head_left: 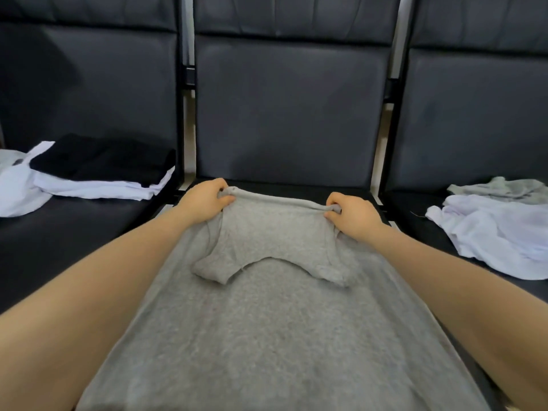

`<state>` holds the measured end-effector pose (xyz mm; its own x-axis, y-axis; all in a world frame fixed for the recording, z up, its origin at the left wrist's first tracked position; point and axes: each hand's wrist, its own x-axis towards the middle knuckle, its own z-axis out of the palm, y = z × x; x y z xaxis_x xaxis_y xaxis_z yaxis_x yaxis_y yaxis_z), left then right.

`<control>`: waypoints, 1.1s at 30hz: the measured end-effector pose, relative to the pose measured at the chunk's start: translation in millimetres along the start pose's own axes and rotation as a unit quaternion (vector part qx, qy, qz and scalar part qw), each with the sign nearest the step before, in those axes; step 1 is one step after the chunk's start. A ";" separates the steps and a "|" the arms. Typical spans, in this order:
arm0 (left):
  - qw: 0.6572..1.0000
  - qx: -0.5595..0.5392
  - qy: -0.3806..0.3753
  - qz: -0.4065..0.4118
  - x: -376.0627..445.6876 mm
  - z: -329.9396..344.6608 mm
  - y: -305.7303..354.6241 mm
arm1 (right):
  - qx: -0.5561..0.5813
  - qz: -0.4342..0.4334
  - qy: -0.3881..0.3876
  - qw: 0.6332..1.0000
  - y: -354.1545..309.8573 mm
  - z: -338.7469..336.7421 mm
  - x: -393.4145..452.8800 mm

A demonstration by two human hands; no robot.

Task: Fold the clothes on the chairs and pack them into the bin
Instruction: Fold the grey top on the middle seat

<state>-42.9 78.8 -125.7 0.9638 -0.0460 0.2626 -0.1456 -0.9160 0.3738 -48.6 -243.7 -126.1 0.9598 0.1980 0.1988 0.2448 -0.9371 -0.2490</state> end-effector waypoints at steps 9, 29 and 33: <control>0.992 0.052 0.028 -0.113 73.3 15.4 -14.8 | 0.136 0.173 0.067 0.973 -7.8 24.2 85.3; 0.975 -0.184 -0.045 0.114 -175.4 -42.4 122.6 | 0.183 -0.079 -0.043 0.979 -92.3 -46.7 -156.2; 0.969 -0.105 -0.137 0.176 -224.1 -54.5 120.9 | 0.157 -0.134 -0.108 0.973 -93.9 -70.1 -201.4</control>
<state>-288.6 0.1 -90.9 0.8646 -0.4724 0.1715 -0.4914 -0.7235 0.4848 -274.5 -215.8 -76.4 0.8540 0.5101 0.1020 0.4875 -0.7163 -0.4993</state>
